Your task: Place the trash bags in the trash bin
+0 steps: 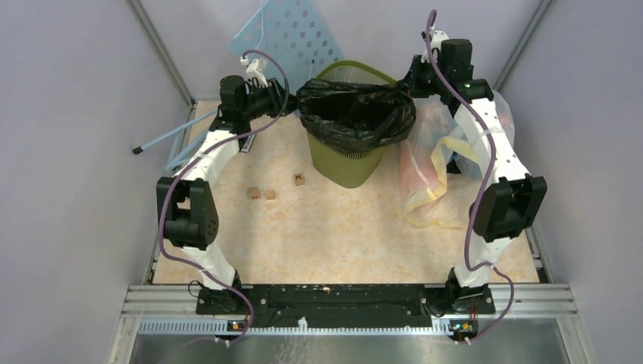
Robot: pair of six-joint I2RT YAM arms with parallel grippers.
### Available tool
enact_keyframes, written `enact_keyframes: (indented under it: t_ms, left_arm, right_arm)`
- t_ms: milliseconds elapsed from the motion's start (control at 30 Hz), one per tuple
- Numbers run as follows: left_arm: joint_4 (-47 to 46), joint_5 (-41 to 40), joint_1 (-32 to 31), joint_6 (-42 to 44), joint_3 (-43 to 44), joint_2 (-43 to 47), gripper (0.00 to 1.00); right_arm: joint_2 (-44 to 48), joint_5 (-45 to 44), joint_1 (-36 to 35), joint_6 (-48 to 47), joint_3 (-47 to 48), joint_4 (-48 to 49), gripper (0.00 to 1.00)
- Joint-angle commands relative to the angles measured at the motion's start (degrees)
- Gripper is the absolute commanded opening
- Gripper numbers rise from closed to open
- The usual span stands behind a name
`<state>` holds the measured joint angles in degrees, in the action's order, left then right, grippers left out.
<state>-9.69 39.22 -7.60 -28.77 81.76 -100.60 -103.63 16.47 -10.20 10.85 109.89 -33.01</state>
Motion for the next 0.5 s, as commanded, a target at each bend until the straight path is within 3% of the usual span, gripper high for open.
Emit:
enact_keyframes:
  t_ms: [0,367,467]
  left_arm:
    - [-3.85,4.33,-0.65,-2.92,0.72,1.72,0.42]
    - [1.46,4.99,-0.58,-0.88,-5.69,8.31,0.42]
    - [3.37,5.55,-0.58,-0.01,-5.19,8.75,0.42]
  right_arm:
    - [5.75,7.75,-0.71,4.79,-5.46,-1.04,0.00]
    - [21.17,-1.90,-10.13,13.66,-22.41,-0.63,0.00]
    - [25.13,-3.26,-12.61,16.01,-26.57,-0.47,0.07]
